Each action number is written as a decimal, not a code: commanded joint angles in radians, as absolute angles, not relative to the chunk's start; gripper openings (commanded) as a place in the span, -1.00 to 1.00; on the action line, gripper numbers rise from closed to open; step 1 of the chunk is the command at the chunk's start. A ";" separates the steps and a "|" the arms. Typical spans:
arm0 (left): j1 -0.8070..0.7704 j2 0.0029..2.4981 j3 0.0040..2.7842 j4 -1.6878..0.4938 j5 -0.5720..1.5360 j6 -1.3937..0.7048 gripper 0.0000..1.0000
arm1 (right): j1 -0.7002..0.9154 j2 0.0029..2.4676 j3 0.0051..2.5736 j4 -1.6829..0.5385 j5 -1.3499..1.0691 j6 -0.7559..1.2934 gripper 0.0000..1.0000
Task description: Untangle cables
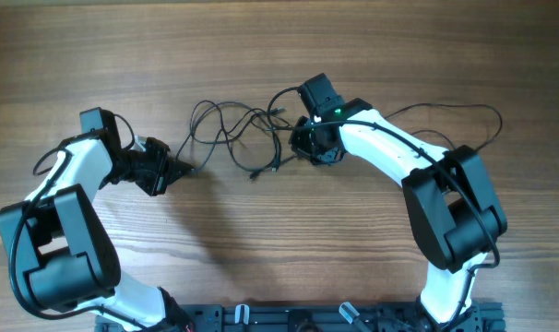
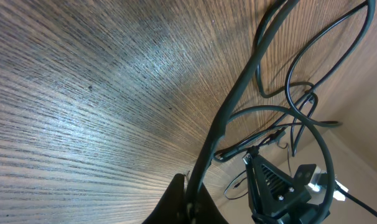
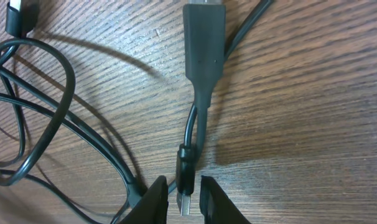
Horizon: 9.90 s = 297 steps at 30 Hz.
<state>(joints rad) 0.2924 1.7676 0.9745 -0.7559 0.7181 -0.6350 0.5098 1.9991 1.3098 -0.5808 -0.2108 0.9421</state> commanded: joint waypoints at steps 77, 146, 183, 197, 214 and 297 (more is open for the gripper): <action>0.286 1.748 0.974 -0.854 0.361 -0.555 -0.92 | -0.039 2.004 1.315 0.868 -1.156 1.076 -0.91; 0.214 1.748 0.974 -0.641 0.331 -0.719 -0.50 | -0.231 1.502 0.989 -0.915 0.299 0.677 0.99; 0.211 1.748 0.974 -0.534 0.320 -0.719 0.94 | -0.237 1.609 0.656 -0.211 0.151 0.147 0.50; 0.211 1.748 0.974 -0.542 0.320 -0.719 1.00 | -0.235 1.577 0.855 -0.219 -0.343 0.222 -0.91; 0.211 1.748 0.974 -0.542 0.320 -0.719 1.00 | -0.294 1.071 1.088 -0.324 0.281 -0.059 -0.91; 0.211 1.748 0.974 -0.541 0.320 -0.719 1.00 | -0.778 1.525 1.182 -0.307 0.366 0.266 -0.92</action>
